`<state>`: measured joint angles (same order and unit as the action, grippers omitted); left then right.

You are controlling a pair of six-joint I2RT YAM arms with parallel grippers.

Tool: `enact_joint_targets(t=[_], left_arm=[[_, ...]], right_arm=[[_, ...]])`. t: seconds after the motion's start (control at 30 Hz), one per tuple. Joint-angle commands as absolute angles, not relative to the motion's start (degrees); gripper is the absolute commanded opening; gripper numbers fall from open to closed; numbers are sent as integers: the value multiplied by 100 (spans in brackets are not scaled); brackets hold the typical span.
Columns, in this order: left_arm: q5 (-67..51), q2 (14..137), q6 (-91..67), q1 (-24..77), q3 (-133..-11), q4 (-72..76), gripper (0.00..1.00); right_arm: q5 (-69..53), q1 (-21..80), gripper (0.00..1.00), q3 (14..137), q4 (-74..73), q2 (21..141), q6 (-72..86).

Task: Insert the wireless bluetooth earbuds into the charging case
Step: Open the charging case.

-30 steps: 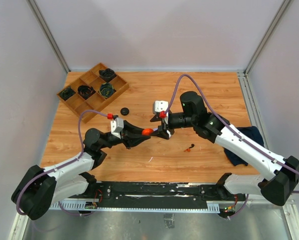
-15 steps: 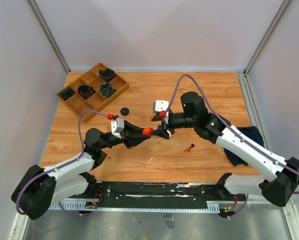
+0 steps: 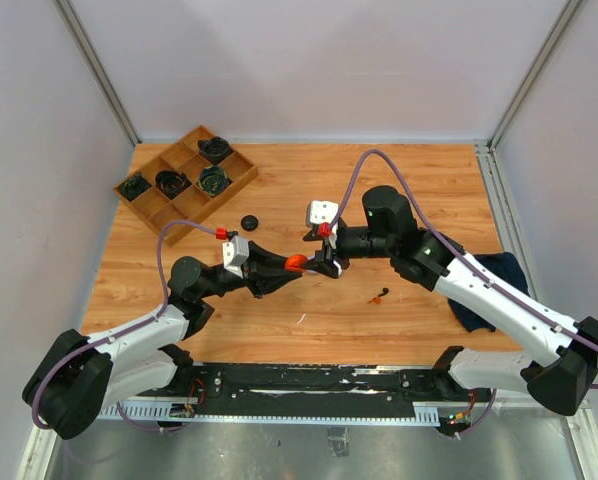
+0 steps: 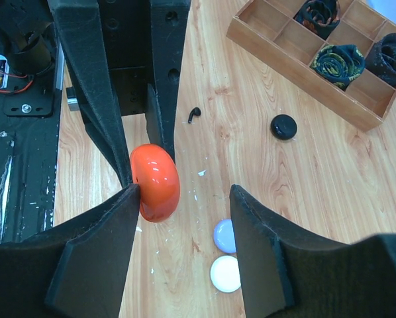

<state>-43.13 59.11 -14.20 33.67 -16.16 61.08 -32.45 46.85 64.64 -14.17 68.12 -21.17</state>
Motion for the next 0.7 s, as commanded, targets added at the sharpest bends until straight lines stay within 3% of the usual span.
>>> enact_joint_targets(t=[0.0, 0.4, 0.67], left_arm=[[-4553, 5889, -1380, 3498, -1581, 6275, 0], [-4469, 5884, -1388, 3498, -1545, 6275, 0], [-3811, 5917, -1289, 3498, -1331, 6318, 0]], right_arm=[[-2795, 4718, 57, 6594, -1208, 6702, -2119], [-2762, 4716, 57, 6648, -1234, 6665, -2072], [-2455, 4706, 61, 6615, -1401, 6522, -1700]])
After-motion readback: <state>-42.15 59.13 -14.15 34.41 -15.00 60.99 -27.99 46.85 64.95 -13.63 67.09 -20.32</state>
